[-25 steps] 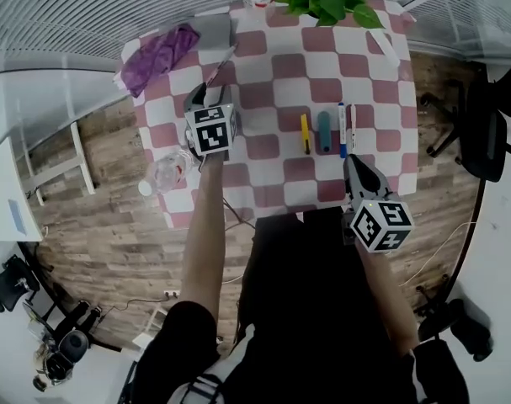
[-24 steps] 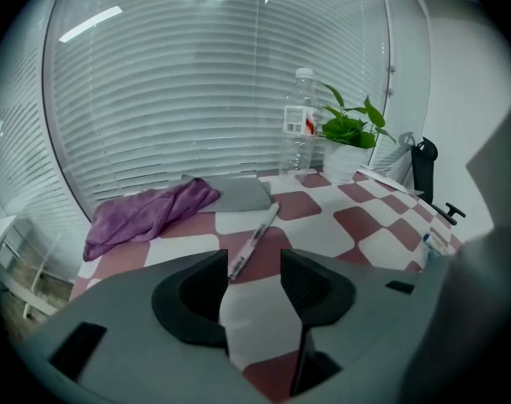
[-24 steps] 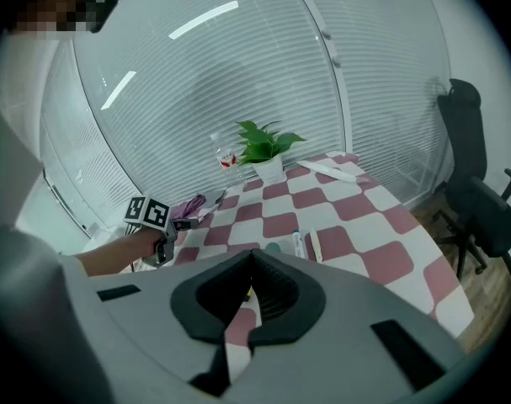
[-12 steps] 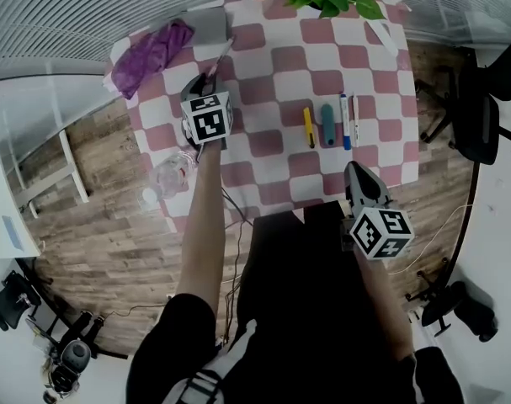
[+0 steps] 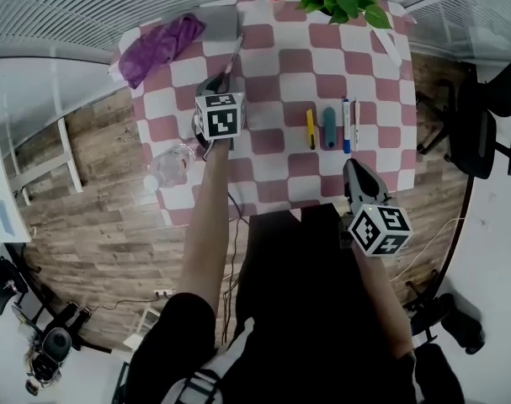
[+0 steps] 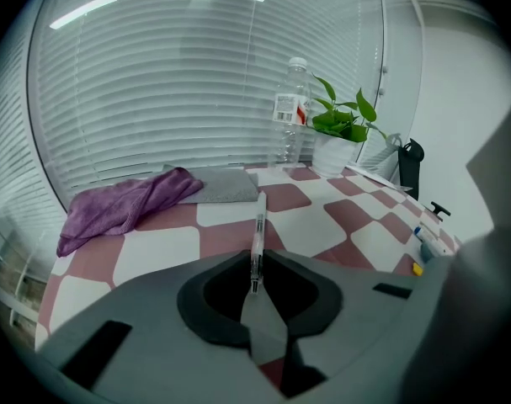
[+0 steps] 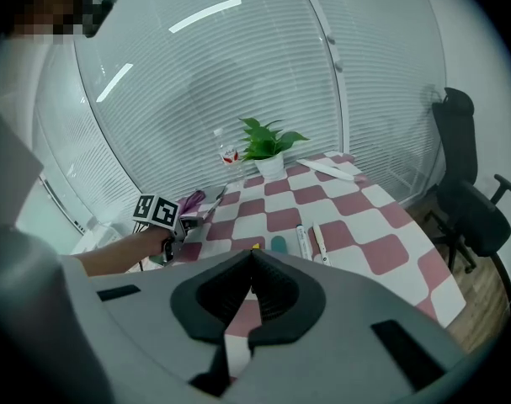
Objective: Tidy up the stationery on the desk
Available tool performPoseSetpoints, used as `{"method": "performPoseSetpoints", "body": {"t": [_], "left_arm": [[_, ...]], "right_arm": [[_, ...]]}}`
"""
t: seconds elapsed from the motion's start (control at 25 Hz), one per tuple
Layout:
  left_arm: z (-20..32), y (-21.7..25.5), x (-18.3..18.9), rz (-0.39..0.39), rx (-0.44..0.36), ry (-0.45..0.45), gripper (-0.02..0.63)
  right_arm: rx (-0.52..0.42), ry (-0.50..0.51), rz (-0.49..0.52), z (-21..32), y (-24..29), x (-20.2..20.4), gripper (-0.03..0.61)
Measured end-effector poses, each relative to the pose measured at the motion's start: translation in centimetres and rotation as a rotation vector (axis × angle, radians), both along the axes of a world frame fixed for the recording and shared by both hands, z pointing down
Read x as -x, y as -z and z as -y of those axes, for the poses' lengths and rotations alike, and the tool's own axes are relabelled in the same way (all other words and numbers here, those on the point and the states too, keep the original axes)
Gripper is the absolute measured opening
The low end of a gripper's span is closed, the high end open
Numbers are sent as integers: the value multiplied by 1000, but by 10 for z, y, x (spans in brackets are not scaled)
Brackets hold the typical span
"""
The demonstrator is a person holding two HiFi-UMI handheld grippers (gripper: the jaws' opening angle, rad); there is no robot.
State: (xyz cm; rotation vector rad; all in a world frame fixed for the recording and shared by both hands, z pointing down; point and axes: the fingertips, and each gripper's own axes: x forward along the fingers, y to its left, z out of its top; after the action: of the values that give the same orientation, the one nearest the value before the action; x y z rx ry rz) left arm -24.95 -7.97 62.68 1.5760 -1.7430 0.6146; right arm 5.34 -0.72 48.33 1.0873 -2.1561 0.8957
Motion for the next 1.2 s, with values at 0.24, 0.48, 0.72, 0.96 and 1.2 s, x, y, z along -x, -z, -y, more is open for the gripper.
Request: {"method": "performPoseSetpoints", "body": {"t": [0.24,0.48,0.72,0.96,1.2], "left_arm": [[-23,11,-28,-15,21,63,67],[-58,16,-65,-41,47,171,67],[-81,17,-109,-62,47,247,67],[-90,15,-148,-98,44,292,67],[-98,15,-175,-92,38,309,66]], "right_arm": [[-4,53,46,0,4,-4,21],[-21,99,85,9,11,-25,21],[-19,153,103,12,10,-49,21],[-24,183,111,17,9,-72,20],[-25,197,120,19,8,-92,21]]}}
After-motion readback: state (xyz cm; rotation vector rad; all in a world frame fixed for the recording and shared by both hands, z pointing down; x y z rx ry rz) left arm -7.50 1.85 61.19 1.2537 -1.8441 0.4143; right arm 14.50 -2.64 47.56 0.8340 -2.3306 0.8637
